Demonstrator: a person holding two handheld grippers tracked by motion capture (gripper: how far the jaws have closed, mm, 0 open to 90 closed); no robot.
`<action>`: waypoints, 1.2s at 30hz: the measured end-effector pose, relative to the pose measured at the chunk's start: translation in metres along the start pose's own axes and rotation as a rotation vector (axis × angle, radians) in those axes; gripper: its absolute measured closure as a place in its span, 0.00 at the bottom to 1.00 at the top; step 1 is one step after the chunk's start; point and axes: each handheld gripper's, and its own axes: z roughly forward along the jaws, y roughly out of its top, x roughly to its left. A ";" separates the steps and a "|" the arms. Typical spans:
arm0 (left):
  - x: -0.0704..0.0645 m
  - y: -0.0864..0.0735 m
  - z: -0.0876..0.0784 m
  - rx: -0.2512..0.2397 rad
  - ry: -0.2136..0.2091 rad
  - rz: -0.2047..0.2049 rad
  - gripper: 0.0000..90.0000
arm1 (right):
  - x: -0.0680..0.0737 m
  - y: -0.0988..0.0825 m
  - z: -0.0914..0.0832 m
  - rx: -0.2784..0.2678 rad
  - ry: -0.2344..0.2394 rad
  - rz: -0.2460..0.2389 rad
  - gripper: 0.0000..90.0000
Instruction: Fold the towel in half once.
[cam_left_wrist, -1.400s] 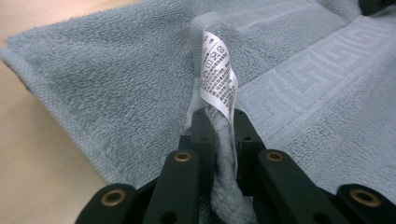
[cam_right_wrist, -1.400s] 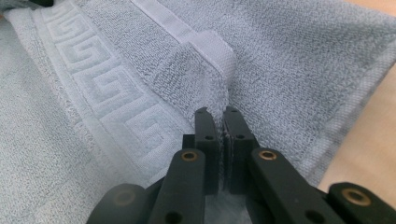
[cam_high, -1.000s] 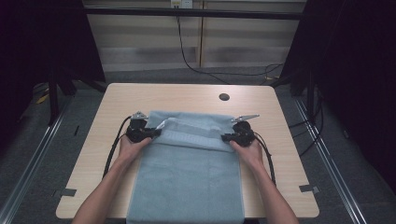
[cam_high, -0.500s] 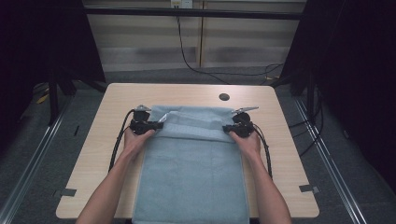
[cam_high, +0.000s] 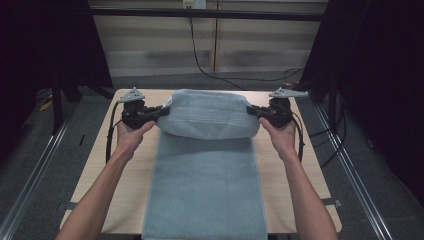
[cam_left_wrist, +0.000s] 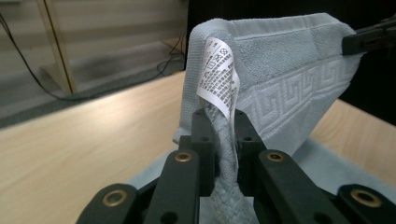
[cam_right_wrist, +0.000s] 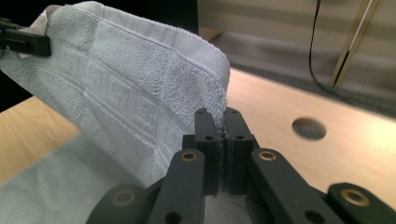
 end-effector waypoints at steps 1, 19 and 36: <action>-0.005 0.005 -0.006 -0.027 -0.010 0.007 0.92 | 0.002 0.005 -0.007 -0.021 0.004 -0.005 0.96; -0.073 -0.063 -0.085 -0.006 -0.133 0.060 0.89 | 0.080 -0.037 -0.098 -0.064 0.157 -0.112 0.96; -0.113 -0.165 -0.108 0.157 -0.297 0.014 0.80 | 0.116 -0.181 -0.116 0.155 0.326 0.010 0.85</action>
